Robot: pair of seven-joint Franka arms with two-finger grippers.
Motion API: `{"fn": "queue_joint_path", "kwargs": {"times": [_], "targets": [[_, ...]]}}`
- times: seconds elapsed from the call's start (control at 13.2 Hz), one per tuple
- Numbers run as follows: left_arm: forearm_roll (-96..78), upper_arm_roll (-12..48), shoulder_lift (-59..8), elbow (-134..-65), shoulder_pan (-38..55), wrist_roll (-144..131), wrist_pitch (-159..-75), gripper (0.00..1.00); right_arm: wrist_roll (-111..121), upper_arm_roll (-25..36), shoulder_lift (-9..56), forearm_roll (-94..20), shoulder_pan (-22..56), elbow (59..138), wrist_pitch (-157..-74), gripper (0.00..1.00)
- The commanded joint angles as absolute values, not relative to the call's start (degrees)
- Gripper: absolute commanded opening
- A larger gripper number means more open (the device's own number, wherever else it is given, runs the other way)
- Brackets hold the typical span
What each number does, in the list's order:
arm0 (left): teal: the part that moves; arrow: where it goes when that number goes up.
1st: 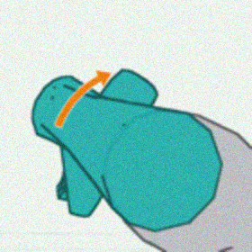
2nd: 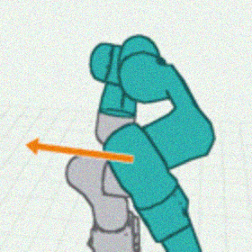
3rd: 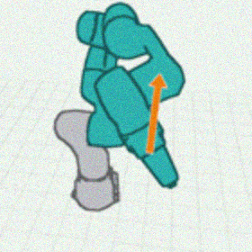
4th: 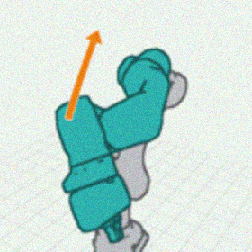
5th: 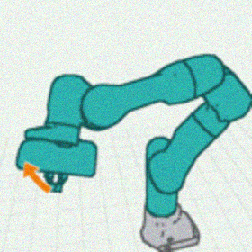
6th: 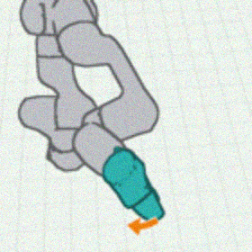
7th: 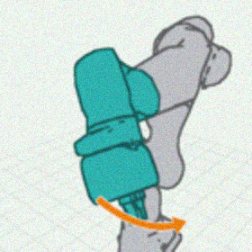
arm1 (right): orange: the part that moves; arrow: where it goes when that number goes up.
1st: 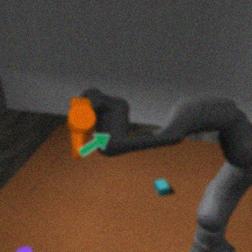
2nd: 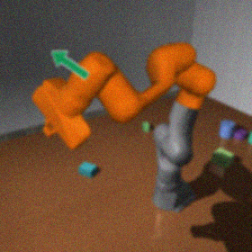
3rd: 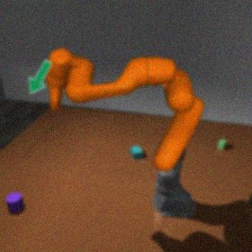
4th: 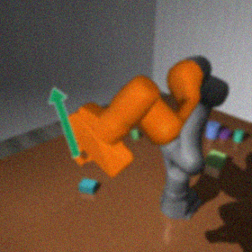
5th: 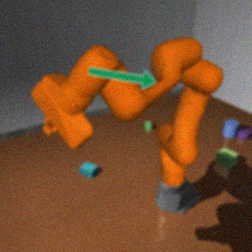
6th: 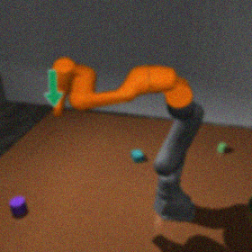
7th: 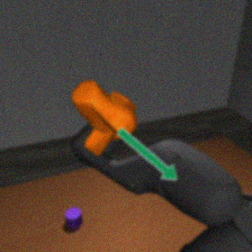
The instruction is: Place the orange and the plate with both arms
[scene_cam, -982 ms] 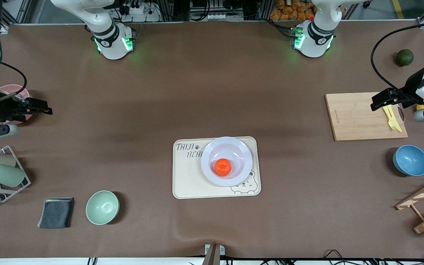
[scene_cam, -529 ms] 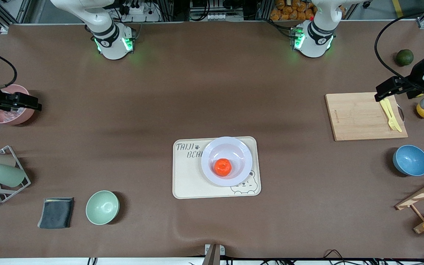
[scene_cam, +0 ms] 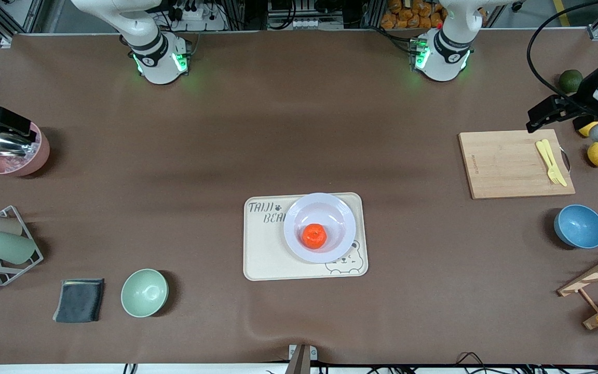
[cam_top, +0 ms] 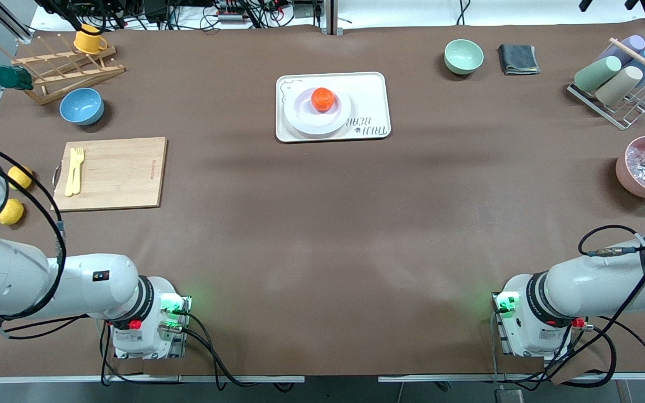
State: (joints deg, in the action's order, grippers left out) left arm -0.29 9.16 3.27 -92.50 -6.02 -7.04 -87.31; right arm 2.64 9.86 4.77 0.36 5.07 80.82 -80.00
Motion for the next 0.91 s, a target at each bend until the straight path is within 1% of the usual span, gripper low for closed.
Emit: {"fn": "queue_joint_path", "kwargs": {"times": [0.0,0.3,0.53,0.83], "targets": [[-1.58,9.58,4.84,-92.82,-6.77,-5.36,-86.13,1.0,1.58,9.05,3.95,-0.78,3.34,82.88,-80.94,1.0],[-1.58,9.58,3.61,-90.88,-6.51,-3.78,-86.13,1.0,1.49,8.62,3.52,-1.14,2.64,83.76,-82.09,1.0],[-1.5,9.49,3.34,-90.35,-6.24,-3.87,-86.13,1.0,1.05,1.07,3.52,-1.14,-3.94,83.67,-82.0,1.0],[-1.32,9.49,2.64,-90.17,-6.5,-3.78,-86.04,1.0,1.05,0.88,3.25,-1.05,-3.87,83.41,-82.27,1.0]]}}
